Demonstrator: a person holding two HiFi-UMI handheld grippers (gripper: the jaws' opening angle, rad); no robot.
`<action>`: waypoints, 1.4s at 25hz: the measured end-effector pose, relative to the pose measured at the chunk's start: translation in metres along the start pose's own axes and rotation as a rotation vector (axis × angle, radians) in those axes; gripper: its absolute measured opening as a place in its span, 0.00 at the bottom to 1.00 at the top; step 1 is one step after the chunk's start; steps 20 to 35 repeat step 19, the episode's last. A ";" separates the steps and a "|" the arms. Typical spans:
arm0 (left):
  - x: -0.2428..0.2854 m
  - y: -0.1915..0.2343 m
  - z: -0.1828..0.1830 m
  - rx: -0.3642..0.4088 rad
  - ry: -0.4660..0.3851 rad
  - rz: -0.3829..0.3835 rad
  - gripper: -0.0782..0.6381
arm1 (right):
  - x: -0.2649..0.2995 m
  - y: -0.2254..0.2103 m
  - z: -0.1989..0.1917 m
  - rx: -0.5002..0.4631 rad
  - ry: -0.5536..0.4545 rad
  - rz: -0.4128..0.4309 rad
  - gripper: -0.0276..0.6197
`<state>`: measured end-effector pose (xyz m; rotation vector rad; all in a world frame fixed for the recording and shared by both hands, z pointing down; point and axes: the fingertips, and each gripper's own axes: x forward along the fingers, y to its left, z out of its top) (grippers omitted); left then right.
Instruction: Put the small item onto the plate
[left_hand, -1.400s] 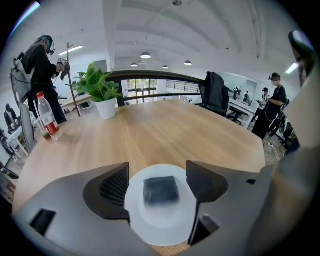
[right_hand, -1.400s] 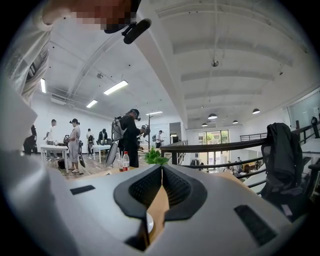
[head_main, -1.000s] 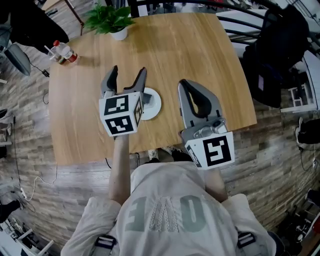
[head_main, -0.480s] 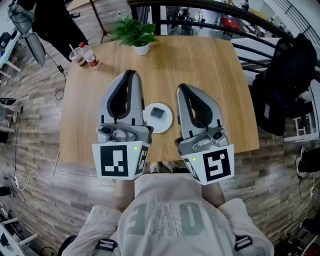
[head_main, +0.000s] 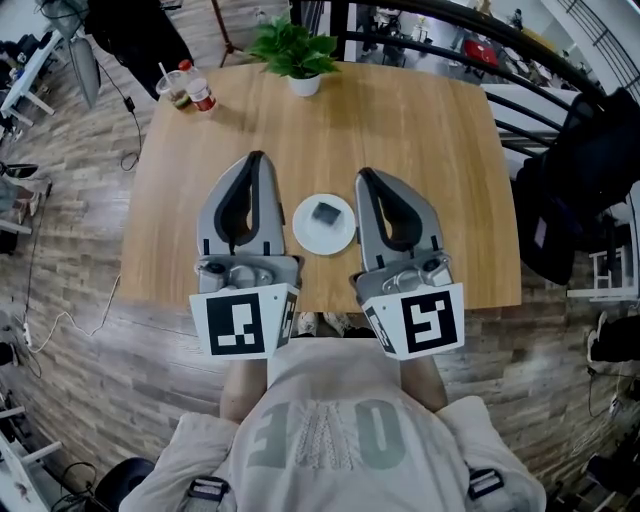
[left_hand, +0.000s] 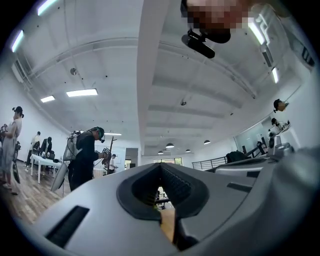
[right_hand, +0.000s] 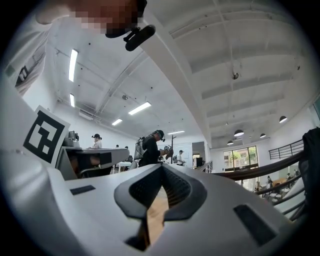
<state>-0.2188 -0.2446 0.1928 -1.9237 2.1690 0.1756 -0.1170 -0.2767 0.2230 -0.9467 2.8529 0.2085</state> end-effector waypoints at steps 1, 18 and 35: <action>-0.002 0.002 0.000 0.004 -0.001 0.004 0.12 | 0.000 0.000 0.000 0.001 0.001 0.001 0.07; -0.007 0.010 -0.002 -0.005 -0.007 -0.032 0.12 | 0.001 0.006 -0.011 -0.010 0.052 -0.010 0.07; -0.007 0.010 -0.002 -0.006 -0.013 -0.043 0.12 | 0.002 0.008 -0.012 -0.013 0.056 -0.004 0.07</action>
